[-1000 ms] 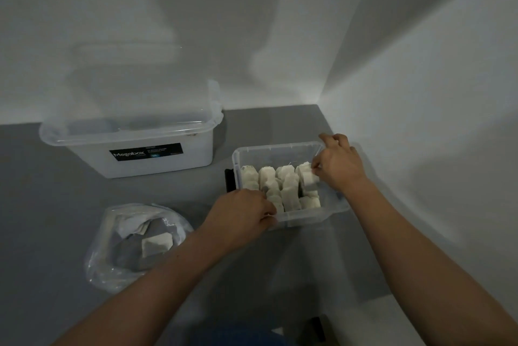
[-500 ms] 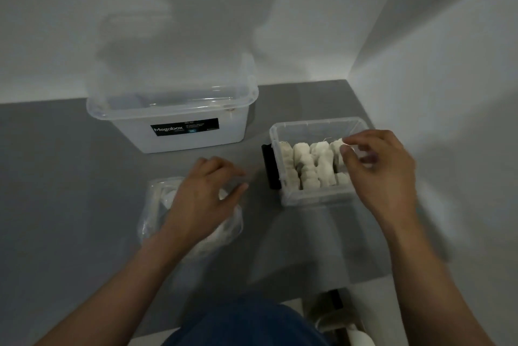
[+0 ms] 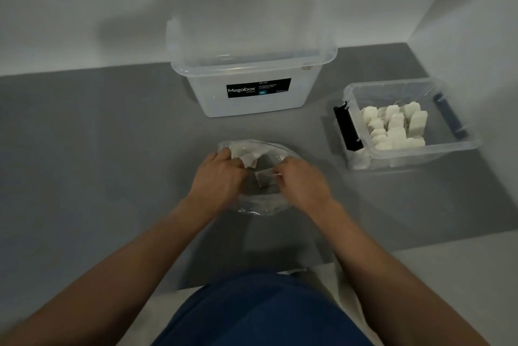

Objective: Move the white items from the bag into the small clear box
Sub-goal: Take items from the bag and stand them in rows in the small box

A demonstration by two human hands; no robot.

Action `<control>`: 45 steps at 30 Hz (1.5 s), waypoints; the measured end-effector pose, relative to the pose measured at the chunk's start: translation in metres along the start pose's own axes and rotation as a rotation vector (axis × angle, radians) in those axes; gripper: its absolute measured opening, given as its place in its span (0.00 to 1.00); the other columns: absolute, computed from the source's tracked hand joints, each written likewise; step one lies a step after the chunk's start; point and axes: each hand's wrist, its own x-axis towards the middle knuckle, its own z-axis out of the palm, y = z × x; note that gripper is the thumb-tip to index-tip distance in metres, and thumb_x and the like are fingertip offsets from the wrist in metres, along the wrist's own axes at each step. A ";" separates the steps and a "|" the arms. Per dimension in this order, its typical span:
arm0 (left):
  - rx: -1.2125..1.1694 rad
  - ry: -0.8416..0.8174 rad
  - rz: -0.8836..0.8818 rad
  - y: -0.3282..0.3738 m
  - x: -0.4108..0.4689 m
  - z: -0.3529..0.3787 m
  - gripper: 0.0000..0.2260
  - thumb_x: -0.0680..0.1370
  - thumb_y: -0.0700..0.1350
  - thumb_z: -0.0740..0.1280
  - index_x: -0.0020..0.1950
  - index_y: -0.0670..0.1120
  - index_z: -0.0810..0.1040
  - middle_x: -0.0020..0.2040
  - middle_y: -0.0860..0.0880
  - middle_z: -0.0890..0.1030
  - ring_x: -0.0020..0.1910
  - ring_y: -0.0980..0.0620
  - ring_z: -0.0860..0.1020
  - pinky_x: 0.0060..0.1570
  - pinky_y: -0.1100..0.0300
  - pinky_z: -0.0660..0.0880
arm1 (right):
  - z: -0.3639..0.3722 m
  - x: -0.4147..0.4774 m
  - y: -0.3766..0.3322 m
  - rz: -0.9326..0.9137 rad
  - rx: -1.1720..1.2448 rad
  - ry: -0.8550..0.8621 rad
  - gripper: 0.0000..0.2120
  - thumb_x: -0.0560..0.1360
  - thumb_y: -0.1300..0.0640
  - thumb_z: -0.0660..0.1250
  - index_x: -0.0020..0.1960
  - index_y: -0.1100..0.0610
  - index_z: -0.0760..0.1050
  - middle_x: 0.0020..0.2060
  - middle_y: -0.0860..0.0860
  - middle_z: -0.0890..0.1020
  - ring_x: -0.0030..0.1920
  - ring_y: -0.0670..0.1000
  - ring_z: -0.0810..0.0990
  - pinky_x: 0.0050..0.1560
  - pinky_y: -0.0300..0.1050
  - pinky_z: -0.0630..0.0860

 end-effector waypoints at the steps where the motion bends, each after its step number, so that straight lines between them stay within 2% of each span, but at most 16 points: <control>1: 0.005 -0.052 -0.028 -0.005 0.001 0.002 0.07 0.63 0.47 0.79 0.40 0.51 0.85 0.35 0.54 0.82 0.40 0.44 0.77 0.37 0.56 0.71 | 0.002 0.003 0.003 0.029 -0.018 -0.007 0.13 0.80 0.57 0.63 0.60 0.52 0.81 0.57 0.53 0.81 0.55 0.60 0.82 0.51 0.52 0.79; 4: 0.032 -0.148 -0.069 -0.008 0.009 0.004 0.11 0.65 0.52 0.77 0.45 0.52 0.86 0.37 0.54 0.83 0.44 0.45 0.78 0.42 0.55 0.74 | 0.006 0.012 0.006 0.065 -0.035 -0.060 0.15 0.79 0.57 0.64 0.65 0.50 0.77 0.60 0.52 0.76 0.57 0.59 0.80 0.53 0.52 0.78; 7: -0.083 -0.173 -0.103 -0.007 0.015 0.008 0.12 0.75 0.55 0.69 0.55 0.53 0.85 0.47 0.52 0.84 0.53 0.44 0.76 0.53 0.53 0.72 | 0.005 0.016 0.003 0.061 0.003 -0.103 0.21 0.77 0.58 0.66 0.69 0.44 0.76 0.62 0.52 0.74 0.61 0.59 0.78 0.59 0.52 0.78; 9: -0.158 -0.206 -0.142 -0.007 0.017 0.011 0.14 0.77 0.55 0.66 0.60 0.53 0.83 0.53 0.51 0.84 0.57 0.44 0.75 0.57 0.53 0.71 | 0.004 0.016 0.001 0.055 0.021 -0.123 0.21 0.77 0.58 0.66 0.68 0.42 0.76 0.61 0.52 0.74 0.61 0.59 0.78 0.60 0.53 0.78; 11: -0.193 -0.251 -0.157 -0.008 0.019 0.012 0.16 0.77 0.56 0.66 0.62 0.53 0.82 0.57 0.50 0.83 0.59 0.43 0.74 0.57 0.54 0.72 | 0.003 0.017 -0.001 0.053 0.027 -0.128 0.19 0.77 0.58 0.66 0.66 0.44 0.78 0.60 0.52 0.74 0.60 0.59 0.78 0.60 0.54 0.78; 14: -0.270 -0.263 -0.158 -0.008 0.020 0.011 0.17 0.76 0.59 0.66 0.61 0.53 0.81 0.57 0.49 0.83 0.59 0.44 0.74 0.54 0.53 0.73 | 0.003 0.017 -0.002 0.048 -0.004 -0.092 0.11 0.75 0.58 0.68 0.56 0.48 0.81 0.57 0.50 0.75 0.57 0.59 0.80 0.57 0.54 0.79; 17: -0.388 -0.281 -0.155 -0.009 0.025 0.003 0.19 0.76 0.60 0.68 0.61 0.51 0.81 0.56 0.48 0.82 0.60 0.44 0.74 0.54 0.51 0.75 | 0.004 0.015 -0.003 0.039 -0.017 -0.093 0.15 0.76 0.54 0.68 0.62 0.49 0.78 0.61 0.50 0.74 0.61 0.57 0.78 0.59 0.56 0.78; 19: -0.363 -0.316 -0.135 -0.010 0.029 -0.001 0.17 0.75 0.59 0.69 0.59 0.50 0.81 0.55 0.48 0.81 0.60 0.44 0.74 0.54 0.51 0.75 | 0.003 0.016 -0.003 0.044 -0.018 -0.115 0.16 0.76 0.52 0.68 0.64 0.48 0.77 0.63 0.50 0.73 0.63 0.57 0.76 0.61 0.55 0.77; 23: -0.302 -0.323 -0.106 -0.009 0.028 0.000 0.16 0.76 0.58 0.68 0.55 0.48 0.81 0.53 0.47 0.80 0.58 0.44 0.74 0.54 0.52 0.74 | -0.001 0.017 -0.004 0.043 0.002 -0.131 0.08 0.76 0.54 0.68 0.55 0.48 0.79 0.60 0.49 0.72 0.62 0.55 0.76 0.60 0.53 0.76; 25: -0.331 -0.265 -0.106 -0.007 0.029 0.001 0.16 0.77 0.56 0.66 0.60 0.49 0.81 0.55 0.47 0.81 0.59 0.44 0.75 0.55 0.51 0.74 | -0.004 0.015 -0.004 0.002 -0.023 -0.095 0.07 0.76 0.56 0.68 0.53 0.49 0.79 0.58 0.49 0.74 0.60 0.55 0.76 0.55 0.49 0.74; 28: -0.461 -0.186 -0.129 -0.006 0.034 -0.002 0.19 0.75 0.54 0.66 0.65 0.50 0.80 0.57 0.47 0.82 0.58 0.44 0.77 0.55 0.49 0.76 | -0.018 0.015 -0.007 -0.078 -0.081 -0.033 0.08 0.76 0.57 0.66 0.54 0.50 0.78 0.55 0.50 0.77 0.54 0.57 0.79 0.48 0.47 0.73; 31: -0.647 -0.167 -0.165 -0.012 0.038 -0.006 0.16 0.75 0.54 0.69 0.61 0.52 0.83 0.53 0.51 0.85 0.51 0.50 0.81 0.49 0.58 0.73 | -0.046 0.015 -0.016 -0.122 -0.145 -0.049 0.06 0.77 0.57 0.65 0.54 0.50 0.75 0.52 0.49 0.79 0.49 0.58 0.81 0.43 0.51 0.77; 35: -0.798 -0.127 -0.204 -0.015 0.039 -0.015 0.07 0.77 0.49 0.74 0.53 0.50 0.87 0.36 0.55 0.81 0.38 0.57 0.78 0.39 0.69 0.67 | -0.077 0.012 -0.022 -0.160 -0.092 -0.030 0.12 0.78 0.57 0.65 0.60 0.49 0.76 0.55 0.48 0.79 0.51 0.55 0.80 0.51 0.54 0.78; 38: -1.058 -0.101 -0.310 -0.014 0.036 -0.020 0.05 0.76 0.46 0.75 0.51 0.51 0.88 0.36 0.54 0.83 0.35 0.60 0.79 0.41 0.68 0.73 | -0.097 0.006 -0.025 -0.112 0.146 0.053 0.17 0.78 0.55 0.69 0.66 0.48 0.77 0.55 0.47 0.83 0.47 0.46 0.80 0.55 0.46 0.78; 41: -1.341 -0.088 -0.380 -0.012 0.030 -0.024 0.06 0.77 0.42 0.74 0.53 0.46 0.87 0.38 0.45 0.86 0.35 0.56 0.80 0.39 0.64 0.77 | -0.110 0.003 -0.026 -0.074 0.287 0.127 0.09 0.79 0.55 0.70 0.59 0.51 0.83 0.50 0.46 0.86 0.48 0.43 0.83 0.56 0.40 0.79; 45: -1.507 -0.050 -0.457 -0.003 0.029 -0.027 0.06 0.77 0.40 0.74 0.52 0.46 0.87 0.38 0.46 0.86 0.38 0.54 0.82 0.42 0.60 0.79 | -0.115 -0.001 -0.028 -0.079 0.379 0.147 0.11 0.79 0.55 0.71 0.61 0.49 0.82 0.49 0.42 0.85 0.49 0.40 0.82 0.55 0.32 0.75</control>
